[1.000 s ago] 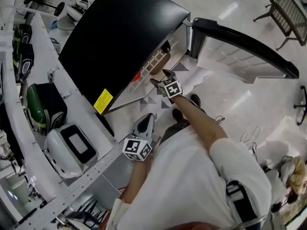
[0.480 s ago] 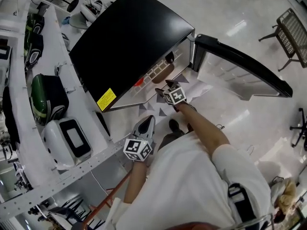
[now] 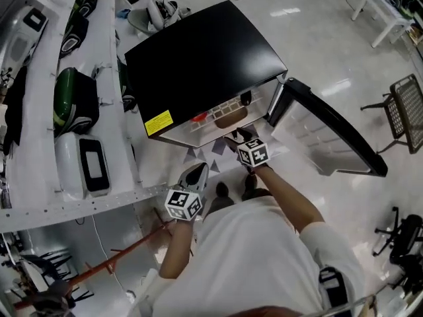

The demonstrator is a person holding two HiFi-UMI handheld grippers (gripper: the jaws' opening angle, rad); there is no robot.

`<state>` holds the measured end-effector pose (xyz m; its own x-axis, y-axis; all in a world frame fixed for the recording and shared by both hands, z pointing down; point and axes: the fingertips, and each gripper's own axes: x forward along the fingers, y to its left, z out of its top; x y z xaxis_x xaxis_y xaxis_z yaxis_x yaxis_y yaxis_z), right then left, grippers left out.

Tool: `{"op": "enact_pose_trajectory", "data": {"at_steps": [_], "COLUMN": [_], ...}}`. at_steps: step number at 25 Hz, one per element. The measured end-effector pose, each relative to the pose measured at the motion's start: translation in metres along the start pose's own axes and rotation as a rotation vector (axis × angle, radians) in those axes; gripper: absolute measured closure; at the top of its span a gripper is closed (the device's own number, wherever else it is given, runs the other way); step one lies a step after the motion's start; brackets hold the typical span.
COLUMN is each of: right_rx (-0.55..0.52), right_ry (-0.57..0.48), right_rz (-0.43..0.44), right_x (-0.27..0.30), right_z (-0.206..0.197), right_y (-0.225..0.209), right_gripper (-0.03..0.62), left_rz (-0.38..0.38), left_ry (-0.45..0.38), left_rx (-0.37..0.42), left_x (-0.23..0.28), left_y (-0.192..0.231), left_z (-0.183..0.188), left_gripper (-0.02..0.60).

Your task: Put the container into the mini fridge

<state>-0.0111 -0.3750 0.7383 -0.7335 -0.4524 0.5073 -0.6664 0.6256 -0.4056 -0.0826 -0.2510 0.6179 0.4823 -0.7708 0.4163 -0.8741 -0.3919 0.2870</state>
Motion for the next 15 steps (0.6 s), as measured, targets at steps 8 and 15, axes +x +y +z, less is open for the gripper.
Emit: {"op": "enact_pose_trajectory", "data": {"at_steps": [8, 15], "right_rx": [-0.063, -0.119], "right_ry": [-0.088, -0.161], "right_rz": [0.063, 0.047], "right_x": [-0.068, -0.117], "right_z": [0.04, 0.061], "right_y": [0.041, 0.074], "right_gripper": [0.377, 0.437], "left_rz": [0.043, 0.039], "left_ry": [-0.075, -0.158], "left_rx": [-0.012, 0.02], "left_x": [-0.024, -0.055], "left_y": [-0.008, -0.017], "left_z": [0.012, 0.03], "left_gripper": [0.577, 0.577]}}
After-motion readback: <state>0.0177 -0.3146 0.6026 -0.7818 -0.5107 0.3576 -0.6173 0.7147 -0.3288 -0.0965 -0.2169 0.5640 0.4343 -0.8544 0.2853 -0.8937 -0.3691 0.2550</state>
